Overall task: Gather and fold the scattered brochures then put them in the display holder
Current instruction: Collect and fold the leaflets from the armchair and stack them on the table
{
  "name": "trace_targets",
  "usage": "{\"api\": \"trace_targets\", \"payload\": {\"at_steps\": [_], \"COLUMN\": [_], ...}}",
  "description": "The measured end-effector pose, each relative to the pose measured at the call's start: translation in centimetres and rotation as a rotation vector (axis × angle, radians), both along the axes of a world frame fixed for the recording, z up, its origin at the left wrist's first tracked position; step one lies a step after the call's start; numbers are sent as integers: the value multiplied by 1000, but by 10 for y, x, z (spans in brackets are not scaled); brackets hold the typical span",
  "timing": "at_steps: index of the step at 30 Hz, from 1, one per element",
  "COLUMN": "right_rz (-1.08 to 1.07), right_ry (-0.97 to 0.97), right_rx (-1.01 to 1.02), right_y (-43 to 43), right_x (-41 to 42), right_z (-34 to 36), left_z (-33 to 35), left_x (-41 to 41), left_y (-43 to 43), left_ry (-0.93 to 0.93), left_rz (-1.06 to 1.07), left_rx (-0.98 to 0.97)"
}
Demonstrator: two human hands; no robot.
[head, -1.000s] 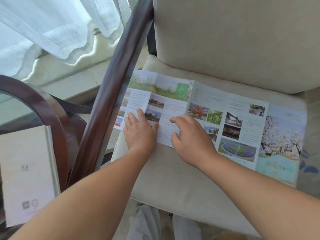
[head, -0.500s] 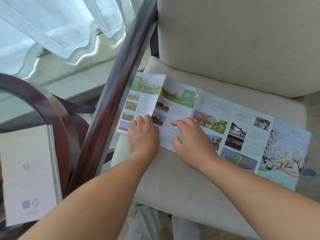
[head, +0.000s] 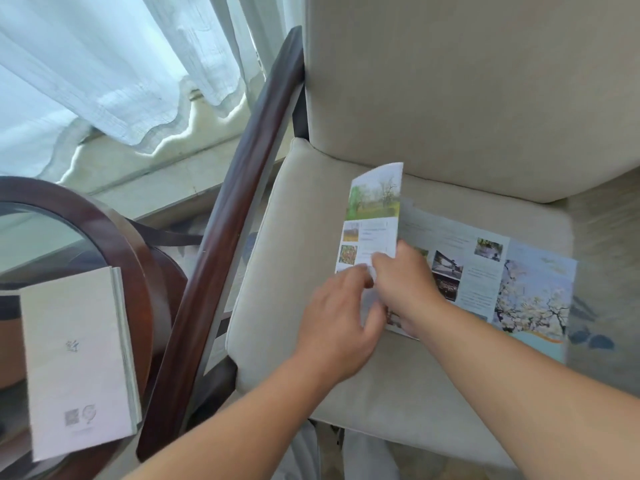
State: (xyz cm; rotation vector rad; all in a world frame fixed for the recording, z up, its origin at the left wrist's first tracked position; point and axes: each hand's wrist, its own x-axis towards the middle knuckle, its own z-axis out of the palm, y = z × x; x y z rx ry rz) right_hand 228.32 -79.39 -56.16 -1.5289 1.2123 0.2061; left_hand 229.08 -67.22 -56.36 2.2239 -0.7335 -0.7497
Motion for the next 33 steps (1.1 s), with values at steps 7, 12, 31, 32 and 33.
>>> {"api": "trace_targets", "payload": {"at_steps": [7, 12, 31, 32, 33], "right_rz": [-195, -340, -239, -216, -210], "right_ry": [-173, -342, -270, -339, -399], "right_rx": [196, 405, -92, -16, 58], "right_y": [-16, -12, 6, 10, 13], "right_x": [-27, -54, -120, -118, -117], "right_z": [55, 82, 159, 169, 177], "left_z": [29, 55, 151, 160, 169], "left_x": [38, 51, -24, -33, -43], "left_y": [-14, -22, -25, -26, -27], "left_ry": [459, 848, 322, 299, 318], "left_rz": [400, 375, 175, 126, 67], "left_rx": [-19, -193, -269, -279, -296]}}
